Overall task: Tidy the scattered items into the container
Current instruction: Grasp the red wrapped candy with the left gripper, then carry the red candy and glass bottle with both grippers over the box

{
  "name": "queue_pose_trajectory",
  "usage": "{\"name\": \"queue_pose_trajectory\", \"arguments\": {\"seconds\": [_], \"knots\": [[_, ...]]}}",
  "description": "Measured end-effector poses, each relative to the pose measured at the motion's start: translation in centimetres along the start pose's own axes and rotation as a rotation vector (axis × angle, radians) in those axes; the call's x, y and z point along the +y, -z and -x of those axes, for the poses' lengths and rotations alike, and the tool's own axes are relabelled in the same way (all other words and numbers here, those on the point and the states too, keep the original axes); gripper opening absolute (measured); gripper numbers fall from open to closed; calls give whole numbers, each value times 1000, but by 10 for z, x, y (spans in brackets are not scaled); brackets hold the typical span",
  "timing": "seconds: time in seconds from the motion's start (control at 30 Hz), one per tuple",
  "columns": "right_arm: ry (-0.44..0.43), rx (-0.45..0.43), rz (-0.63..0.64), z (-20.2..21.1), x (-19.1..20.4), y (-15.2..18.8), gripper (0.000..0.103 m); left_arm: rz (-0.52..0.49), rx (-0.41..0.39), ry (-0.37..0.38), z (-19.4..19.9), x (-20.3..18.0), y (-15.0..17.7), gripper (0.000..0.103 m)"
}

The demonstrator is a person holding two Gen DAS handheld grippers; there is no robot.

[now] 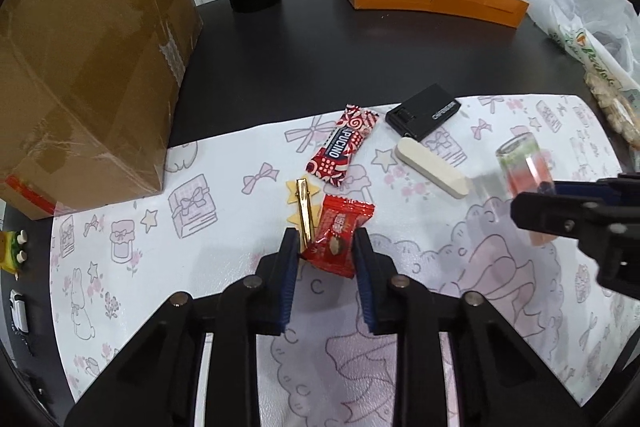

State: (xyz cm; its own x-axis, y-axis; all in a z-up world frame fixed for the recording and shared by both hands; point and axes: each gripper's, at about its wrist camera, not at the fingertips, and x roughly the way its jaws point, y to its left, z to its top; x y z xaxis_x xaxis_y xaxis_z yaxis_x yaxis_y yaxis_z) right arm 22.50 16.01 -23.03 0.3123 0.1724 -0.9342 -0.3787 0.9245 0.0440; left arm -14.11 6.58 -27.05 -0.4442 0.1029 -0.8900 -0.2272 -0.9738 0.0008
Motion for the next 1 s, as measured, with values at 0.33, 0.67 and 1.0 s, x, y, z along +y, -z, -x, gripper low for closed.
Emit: {"name": "queue_pose_trajectory", "arguments": {"seconds": [0.33, 0.67, 1.0], "knots": [[-3, -34, 49, 20, 17, 12, 28, 17, -69, 23, 53, 2, 6, 27], [-43, -68, 105, 42, 47, 31, 28, 68, -126, 61, 95, 18, 16, 27], [-59, -129, 126, 74, 77, 29, 28, 118, -183, 88, 141, 40, 13, 27]]}}
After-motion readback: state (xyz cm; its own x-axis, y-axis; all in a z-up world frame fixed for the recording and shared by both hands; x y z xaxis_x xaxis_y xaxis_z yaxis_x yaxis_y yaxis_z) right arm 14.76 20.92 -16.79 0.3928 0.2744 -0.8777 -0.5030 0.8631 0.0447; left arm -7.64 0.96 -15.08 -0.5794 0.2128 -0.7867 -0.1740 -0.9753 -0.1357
